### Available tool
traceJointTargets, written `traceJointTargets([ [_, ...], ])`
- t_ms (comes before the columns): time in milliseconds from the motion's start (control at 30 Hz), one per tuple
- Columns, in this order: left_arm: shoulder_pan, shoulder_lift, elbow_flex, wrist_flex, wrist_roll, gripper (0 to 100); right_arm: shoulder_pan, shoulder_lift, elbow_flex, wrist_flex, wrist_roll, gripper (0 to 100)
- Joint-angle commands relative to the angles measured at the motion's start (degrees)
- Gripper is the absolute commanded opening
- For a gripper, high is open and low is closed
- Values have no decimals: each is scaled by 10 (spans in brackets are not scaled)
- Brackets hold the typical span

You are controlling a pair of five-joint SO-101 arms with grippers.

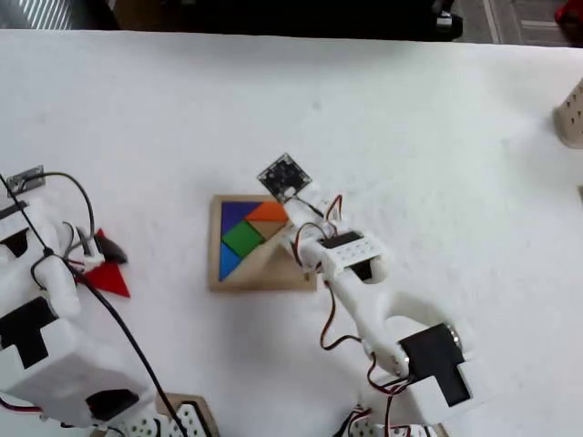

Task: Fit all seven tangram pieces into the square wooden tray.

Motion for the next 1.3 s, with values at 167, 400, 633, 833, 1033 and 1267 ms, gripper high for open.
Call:
traceJointTargets([
  [167,21,-3,8,4,6,331,0,-1,-20,4,12,18],
  [400,20,-3,10,4,4,331,0,-3,-16,7,12,18],
  [633,11,-2,9,-9,6,334,0,-4,-15,7,12,18],
  [833,11,-5,4,-51,5,335,0,-4,-15,7,12,18],
  [1033,13,-5,8,-49,4,332,0,-4,-15,7,12,18],
  [1267,13,-5,9,-49,3,331,0,-4,-15,7,12,18],
])
